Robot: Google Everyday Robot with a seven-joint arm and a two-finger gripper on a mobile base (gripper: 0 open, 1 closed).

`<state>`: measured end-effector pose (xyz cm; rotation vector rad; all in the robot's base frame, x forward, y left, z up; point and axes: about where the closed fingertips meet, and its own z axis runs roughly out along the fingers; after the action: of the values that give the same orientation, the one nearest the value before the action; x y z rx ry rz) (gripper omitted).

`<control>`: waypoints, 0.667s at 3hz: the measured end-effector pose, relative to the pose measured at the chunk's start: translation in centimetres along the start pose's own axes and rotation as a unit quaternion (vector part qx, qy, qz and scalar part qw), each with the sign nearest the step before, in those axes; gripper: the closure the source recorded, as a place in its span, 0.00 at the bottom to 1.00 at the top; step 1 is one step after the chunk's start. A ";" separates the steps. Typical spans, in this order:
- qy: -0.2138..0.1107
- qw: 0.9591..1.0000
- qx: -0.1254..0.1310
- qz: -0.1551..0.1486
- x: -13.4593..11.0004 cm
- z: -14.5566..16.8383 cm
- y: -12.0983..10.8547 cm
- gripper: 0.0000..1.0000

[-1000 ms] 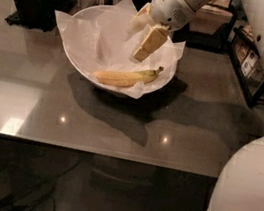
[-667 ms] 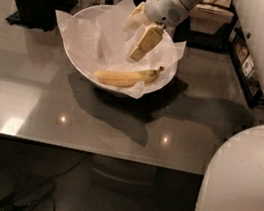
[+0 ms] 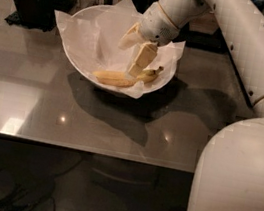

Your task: Pick banana from white bowl

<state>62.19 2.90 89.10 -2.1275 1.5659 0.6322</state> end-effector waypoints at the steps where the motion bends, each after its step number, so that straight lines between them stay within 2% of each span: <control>1: -0.003 1.000 -0.004 0.028 1.9 1.2 0.7 0.25; 2: -0.004 0.999 0.010 0.050 3.5 1.6 0.8 0.26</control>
Offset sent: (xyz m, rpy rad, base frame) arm -0.0019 -0.0397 -0.0451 -0.0005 0.0567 -0.1567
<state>62.12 0.94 85.76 -2.0401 1.6754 0.6555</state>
